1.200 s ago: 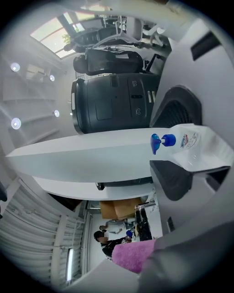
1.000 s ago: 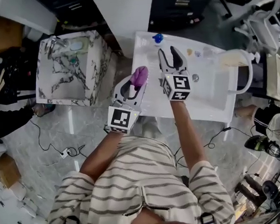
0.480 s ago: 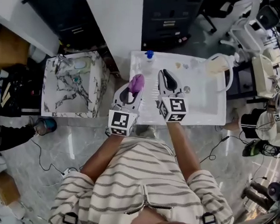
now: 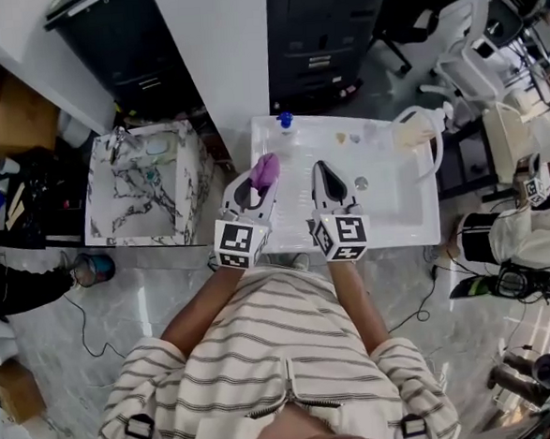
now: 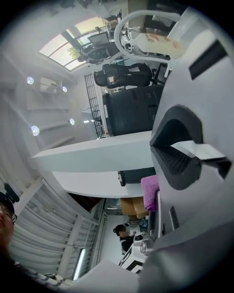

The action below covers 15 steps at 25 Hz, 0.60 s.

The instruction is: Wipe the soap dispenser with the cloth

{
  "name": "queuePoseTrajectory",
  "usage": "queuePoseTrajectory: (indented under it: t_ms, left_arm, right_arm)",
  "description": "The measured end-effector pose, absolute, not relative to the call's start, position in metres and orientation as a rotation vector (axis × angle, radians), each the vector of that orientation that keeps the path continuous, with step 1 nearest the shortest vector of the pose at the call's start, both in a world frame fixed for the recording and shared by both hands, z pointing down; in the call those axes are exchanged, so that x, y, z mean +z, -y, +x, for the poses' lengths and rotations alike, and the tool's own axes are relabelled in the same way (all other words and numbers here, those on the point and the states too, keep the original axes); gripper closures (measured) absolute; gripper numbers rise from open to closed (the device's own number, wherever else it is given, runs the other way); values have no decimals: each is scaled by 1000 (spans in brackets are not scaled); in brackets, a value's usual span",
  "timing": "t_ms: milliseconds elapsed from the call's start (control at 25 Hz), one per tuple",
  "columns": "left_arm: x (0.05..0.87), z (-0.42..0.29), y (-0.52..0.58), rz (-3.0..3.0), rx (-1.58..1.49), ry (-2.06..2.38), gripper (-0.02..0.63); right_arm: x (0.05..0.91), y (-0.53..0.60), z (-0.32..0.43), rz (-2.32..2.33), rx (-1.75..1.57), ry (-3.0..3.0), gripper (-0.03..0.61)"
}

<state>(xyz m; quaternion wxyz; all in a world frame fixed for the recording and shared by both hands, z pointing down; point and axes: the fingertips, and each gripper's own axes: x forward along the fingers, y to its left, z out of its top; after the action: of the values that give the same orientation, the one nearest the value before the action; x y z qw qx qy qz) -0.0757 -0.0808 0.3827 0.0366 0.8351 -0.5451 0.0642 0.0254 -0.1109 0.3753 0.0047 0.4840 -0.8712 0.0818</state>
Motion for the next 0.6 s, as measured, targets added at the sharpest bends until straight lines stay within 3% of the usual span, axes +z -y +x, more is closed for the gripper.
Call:
queuePoseTrajectory:
  t_ms: [600]
  left_arm:
    - [376,-68,90,2571,168,1699,491]
  right_arm:
    - [374,108,42,1532,230,2715,571]
